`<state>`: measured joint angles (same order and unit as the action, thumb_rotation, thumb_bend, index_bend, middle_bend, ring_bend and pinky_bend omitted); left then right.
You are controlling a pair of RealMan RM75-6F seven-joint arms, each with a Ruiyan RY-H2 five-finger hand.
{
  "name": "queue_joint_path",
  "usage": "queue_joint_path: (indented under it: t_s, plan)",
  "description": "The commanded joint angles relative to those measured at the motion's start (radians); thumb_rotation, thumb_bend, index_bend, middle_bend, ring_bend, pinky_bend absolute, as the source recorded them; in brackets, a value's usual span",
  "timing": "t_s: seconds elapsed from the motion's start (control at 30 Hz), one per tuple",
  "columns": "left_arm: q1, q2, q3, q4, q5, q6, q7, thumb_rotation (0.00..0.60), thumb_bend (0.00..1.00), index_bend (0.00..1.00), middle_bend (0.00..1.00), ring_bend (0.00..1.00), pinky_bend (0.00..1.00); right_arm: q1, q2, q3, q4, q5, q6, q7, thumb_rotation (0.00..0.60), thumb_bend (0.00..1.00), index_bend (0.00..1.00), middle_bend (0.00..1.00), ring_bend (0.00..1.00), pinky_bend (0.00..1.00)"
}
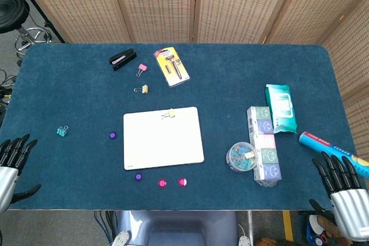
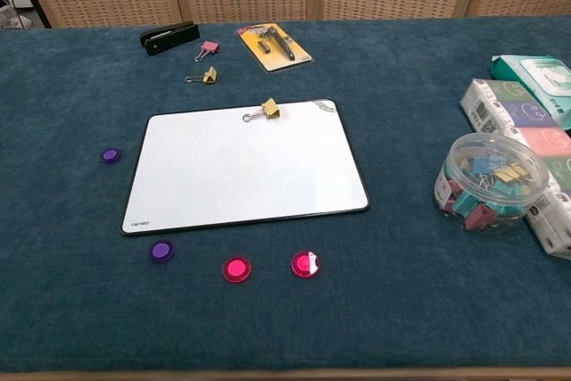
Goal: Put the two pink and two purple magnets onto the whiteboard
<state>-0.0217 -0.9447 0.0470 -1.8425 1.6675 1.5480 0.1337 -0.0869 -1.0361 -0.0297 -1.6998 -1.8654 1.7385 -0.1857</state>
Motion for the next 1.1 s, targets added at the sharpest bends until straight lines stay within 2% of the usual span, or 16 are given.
queue_joint_path:
  t_s: [0.03, 0.33, 0.57, 0.8, 0.9, 1.1]
  plan:
    - [0.001, -0.001, 0.0, 0.001, 0.002, 0.002, -0.002, 0.6, 0.01, 0.0, 0.0, 0.0, 0.0, 0.001, 0.001, -0.002, 0.0, -0.002, -0.001, 0.005, 0.6, 0.0, 0.0, 0.0, 0.0, 0.0]
    - [0.0, -0.004, 0.0, 0.003, 0.005, 0.0, -0.005, 0.6, 0.01, 0.0, 0.0, 0.0, 0.0, 0.014, 0.003, -0.018, -0.003, -0.02, -0.024, 0.044, 0.6, 0.0, 0.0, 0.0, 0.0, 0.0]
    - [0.004, -0.004, -0.007, 0.0, 0.001, 0.012, -0.011, 0.6, 0.01, 0.0, 0.0, 0.0, 0.0, 0.082, -0.003, -0.029, -0.064, -0.076, -0.141, 0.001, 0.6, 0.0, 0.01, 0.0, 0.0, 0.0]
    - [-0.004, -0.002, -0.013, -0.001, -0.018, -0.004, -0.015, 0.6, 0.01, 0.0, 0.0, 0.0, 0.0, 0.2, -0.028, -0.01, -0.199, -0.085, -0.356, -0.098, 0.6, 0.0, 0.08, 0.0, 0.0, 0.0]
    - [-0.006, 0.0, -0.014, -0.002, -0.023, -0.008, -0.023, 0.6, 0.01, 0.0, 0.0, 0.0, 0.0, 0.245, -0.07, 0.007, -0.244, -0.069, -0.437, -0.149, 0.6, 0.0, 0.11, 0.0, 0.0, 0.0]
    - [-0.009, 0.009, -0.018, -0.002, -0.032, -0.012, -0.043, 0.6, 0.01, 0.0, 0.0, 0.0, 0.0, 0.329, -0.163, 0.037, -0.314, 0.031, -0.617, -0.24, 0.6, 0.0, 0.18, 0.0, 0.0, 0.0]
